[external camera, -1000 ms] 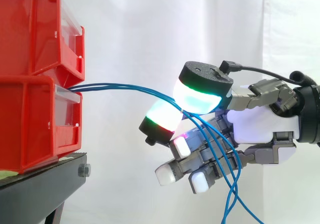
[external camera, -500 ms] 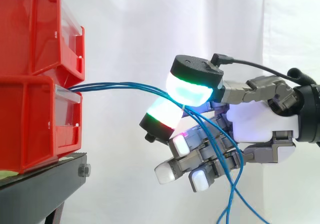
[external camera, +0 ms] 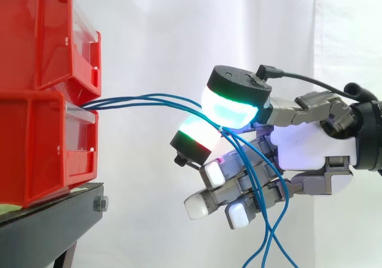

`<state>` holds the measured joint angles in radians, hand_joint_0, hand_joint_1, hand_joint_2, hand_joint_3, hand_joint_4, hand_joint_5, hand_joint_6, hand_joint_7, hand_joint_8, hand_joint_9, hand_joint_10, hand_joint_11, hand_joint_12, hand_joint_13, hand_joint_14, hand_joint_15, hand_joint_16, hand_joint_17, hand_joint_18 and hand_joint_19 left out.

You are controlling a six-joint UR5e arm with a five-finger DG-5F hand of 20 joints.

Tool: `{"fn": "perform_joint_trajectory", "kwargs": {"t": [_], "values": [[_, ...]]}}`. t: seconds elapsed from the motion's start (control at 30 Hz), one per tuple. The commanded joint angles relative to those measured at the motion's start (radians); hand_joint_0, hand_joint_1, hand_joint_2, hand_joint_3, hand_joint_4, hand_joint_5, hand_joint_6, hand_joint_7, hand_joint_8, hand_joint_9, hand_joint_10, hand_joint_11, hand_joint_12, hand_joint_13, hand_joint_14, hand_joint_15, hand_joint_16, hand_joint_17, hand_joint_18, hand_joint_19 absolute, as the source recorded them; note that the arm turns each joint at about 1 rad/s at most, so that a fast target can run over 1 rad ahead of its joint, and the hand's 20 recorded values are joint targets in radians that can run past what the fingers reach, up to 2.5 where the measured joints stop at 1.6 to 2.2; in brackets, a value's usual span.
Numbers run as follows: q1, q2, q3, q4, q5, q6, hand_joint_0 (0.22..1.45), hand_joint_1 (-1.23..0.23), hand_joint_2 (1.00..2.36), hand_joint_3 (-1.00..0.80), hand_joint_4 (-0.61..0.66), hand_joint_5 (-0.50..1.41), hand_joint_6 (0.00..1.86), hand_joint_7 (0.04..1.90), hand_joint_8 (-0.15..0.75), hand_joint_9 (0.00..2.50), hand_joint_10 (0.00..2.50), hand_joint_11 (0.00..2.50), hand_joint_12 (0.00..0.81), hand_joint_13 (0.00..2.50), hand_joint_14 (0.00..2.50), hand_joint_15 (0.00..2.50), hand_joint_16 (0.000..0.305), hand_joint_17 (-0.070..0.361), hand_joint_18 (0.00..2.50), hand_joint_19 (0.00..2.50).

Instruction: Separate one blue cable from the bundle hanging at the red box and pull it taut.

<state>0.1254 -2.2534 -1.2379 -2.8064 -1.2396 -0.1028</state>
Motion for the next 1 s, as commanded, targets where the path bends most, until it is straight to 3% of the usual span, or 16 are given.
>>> {"fn": "perform_joint_trajectory", "kwargs": {"t": [0.0,0.27,0.43,0.53,0.6,0.67,0.83,0.97], "values": [[0.000,0.000,0.000,0.001,-0.001,0.000,0.87,-0.89,1.00,-0.50,-0.16,-0.17,0.93,1.40,0.310,0.94,0.02,0.73,0.344,0.75,0.01,0.38,0.041,0.092,0.80,0.64],[0.000,0.000,0.000,0.001,0.000,0.000,0.85,-0.92,1.00,-0.50,-0.16,-0.17,0.94,1.32,0.300,0.98,0.02,0.76,0.334,0.78,0.02,0.37,0.040,0.089,0.84,0.58],[0.002,0.000,0.000,0.001,0.000,0.000,0.82,-0.94,1.00,-0.50,-0.08,-0.16,0.93,1.27,0.303,1.00,0.02,0.77,0.335,0.79,0.01,0.37,0.039,0.089,0.87,0.56],[0.000,0.000,0.000,0.001,0.000,0.000,0.72,-0.98,1.00,-0.50,-0.02,-0.15,0.93,1.21,0.304,1.00,0.02,0.78,0.333,0.79,0.01,0.37,0.039,0.088,0.87,0.58],[0.000,-0.002,0.000,0.001,0.000,0.000,0.64,-0.96,1.00,-0.50,0.01,-0.15,0.94,1.03,0.306,1.01,0.02,0.78,0.333,0.79,0.01,0.38,0.039,0.089,0.87,0.60],[0.002,0.000,0.000,0.001,0.000,0.000,0.62,-0.95,1.00,-0.50,0.03,-0.15,0.92,1.05,0.307,1.01,0.02,0.77,0.333,0.79,0.01,0.38,0.040,0.089,0.86,0.60],[0.002,0.000,0.000,0.001,0.000,0.000,0.50,-0.78,1.00,-0.50,0.09,-0.14,0.88,1.06,0.333,1.03,0.02,0.75,0.357,0.81,0.01,0.38,0.044,0.100,0.89,0.61],[0.003,0.000,0.002,0.001,0.000,0.000,0.47,-0.67,1.00,-0.50,0.10,-0.14,0.86,1.03,0.344,1.04,0.02,0.74,0.369,0.82,0.01,0.38,0.047,0.105,0.91,0.61]]}}
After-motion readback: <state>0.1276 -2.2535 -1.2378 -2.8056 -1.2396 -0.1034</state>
